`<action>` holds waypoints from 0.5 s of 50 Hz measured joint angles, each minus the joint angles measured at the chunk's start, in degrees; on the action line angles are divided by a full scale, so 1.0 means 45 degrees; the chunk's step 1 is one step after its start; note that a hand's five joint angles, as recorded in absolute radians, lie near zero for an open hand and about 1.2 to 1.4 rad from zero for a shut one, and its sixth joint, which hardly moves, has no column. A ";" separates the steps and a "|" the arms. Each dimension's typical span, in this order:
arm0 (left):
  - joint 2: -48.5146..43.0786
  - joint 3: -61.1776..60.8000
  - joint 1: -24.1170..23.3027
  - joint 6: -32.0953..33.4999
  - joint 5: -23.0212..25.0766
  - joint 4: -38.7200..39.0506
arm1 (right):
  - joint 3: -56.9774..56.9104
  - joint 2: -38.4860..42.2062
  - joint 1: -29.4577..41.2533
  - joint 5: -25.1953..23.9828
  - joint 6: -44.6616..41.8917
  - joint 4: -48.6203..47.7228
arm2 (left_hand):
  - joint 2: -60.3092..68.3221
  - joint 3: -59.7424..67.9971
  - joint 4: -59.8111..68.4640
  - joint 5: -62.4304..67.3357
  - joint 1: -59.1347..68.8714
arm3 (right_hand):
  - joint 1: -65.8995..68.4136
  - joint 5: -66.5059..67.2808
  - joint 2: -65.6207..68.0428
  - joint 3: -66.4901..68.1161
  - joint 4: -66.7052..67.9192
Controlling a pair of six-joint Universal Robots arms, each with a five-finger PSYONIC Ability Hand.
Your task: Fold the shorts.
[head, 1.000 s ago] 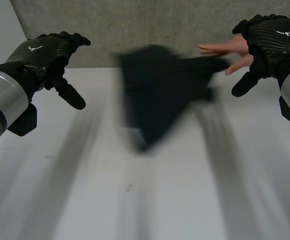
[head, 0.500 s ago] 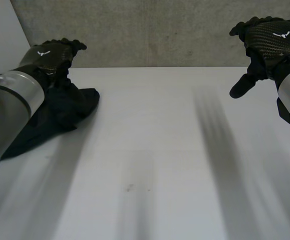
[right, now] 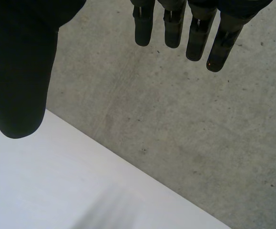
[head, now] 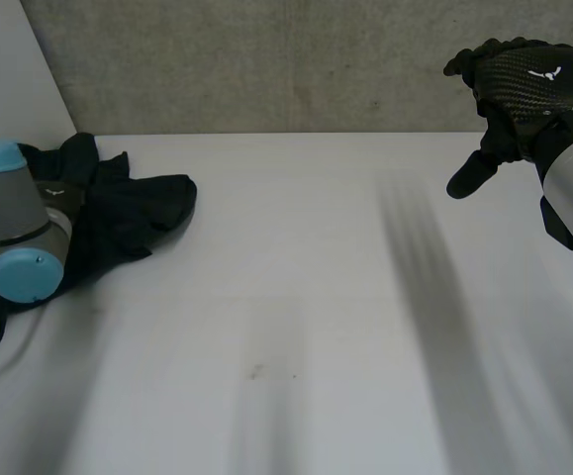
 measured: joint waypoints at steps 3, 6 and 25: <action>-0.0582 0.0535 0.0359 0.0090 -0.0038 0.0252 | 0.0011 0.0011 0.0000 -0.0001 -0.0010 -0.0001 | 0.2934 0.2851 0.2520 0.2323 0.3345 | 0.0000 0.0000 0.0000 0.0000 0.0000; -0.0914 0.0847 0.0526 0.0111 -0.0039 0.0438 | 0.0017 0.0016 0.0000 -0.0001 -0.0012 -0.0002 | 0.5900 0.5707 0.5341 0.4924 0.6405 | 0.0000 0.0000 0.0000 0.0000 0.0000; 0.4125 -0.2397 -0.2221 -0.3084 0.1258 0.0033 | -0.0023 -0.0003 -0.0081 0.0033 -0.0357 -0.0247 | 1.2664 1.2917 1.2501 1.1630 1.1666 | 0.0000 0.0000 0.0000 0.0000 0.0000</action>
